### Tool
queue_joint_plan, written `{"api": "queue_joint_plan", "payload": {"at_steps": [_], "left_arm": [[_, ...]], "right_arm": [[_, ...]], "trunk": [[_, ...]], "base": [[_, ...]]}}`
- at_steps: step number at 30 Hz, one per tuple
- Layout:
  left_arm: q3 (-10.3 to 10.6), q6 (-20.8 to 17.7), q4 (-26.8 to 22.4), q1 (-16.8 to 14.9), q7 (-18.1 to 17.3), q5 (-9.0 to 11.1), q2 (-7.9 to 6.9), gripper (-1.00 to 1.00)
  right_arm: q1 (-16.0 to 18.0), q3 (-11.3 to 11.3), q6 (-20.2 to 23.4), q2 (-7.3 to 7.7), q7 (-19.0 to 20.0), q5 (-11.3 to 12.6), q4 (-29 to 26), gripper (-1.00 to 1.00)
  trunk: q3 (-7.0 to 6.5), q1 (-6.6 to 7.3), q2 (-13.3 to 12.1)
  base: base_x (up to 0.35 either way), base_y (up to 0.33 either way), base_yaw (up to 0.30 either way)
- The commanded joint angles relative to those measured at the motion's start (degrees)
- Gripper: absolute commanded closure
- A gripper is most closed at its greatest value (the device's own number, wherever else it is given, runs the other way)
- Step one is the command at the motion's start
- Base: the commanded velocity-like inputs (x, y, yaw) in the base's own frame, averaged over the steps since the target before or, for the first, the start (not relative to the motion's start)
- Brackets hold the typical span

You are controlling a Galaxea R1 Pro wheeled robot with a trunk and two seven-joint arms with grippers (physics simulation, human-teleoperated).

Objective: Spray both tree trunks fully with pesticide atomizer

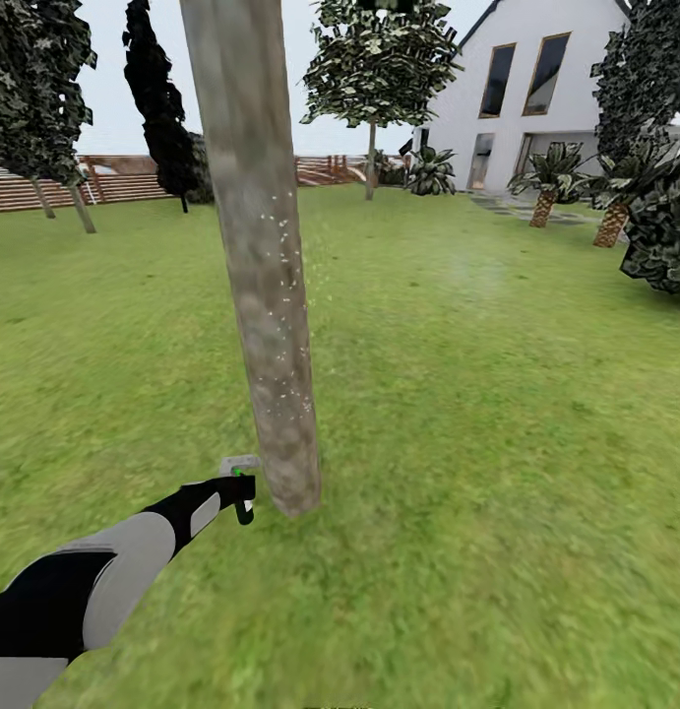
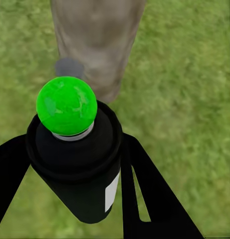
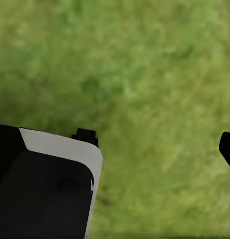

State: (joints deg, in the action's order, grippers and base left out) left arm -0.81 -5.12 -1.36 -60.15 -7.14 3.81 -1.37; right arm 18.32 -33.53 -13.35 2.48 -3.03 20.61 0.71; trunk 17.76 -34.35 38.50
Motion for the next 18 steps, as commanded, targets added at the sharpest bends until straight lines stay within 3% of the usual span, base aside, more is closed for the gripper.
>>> {"api": "queue_joint_plan", "payload": {"at_steps": [1,9,18], "left_arm": [[-0.07,-0.42,-0.13,0.02,-0.25,0.41,-0.04,1.0],[-0.07,-0.42,-0.13,0.0,-0.25,0.41,-0.04,1.0],[-0.08,-0.42,-0.1,0.03,-0.25,0.41,-0.04,1.0]], "right_arm": [[0.07,-0.49,-0.18,-0.02,-0.13,0.39,0.08,-1.0],[0.07,-0.49,-0.18,-0.02,-0.13,0.39,0.08,-1.0],[0.07,-0.49,-0.18,-0.02,-0.13,0.39,0.08,-1.0]], "trunk": [[0.07,0.0,0.06],[0.07,0.0,0.06],[0.07,0.0,0.06]], "base": [[-0.089,0.35,-0.284],[-0.071,0.35,-0.284],[-0.075,0.35,-0.179]]}}
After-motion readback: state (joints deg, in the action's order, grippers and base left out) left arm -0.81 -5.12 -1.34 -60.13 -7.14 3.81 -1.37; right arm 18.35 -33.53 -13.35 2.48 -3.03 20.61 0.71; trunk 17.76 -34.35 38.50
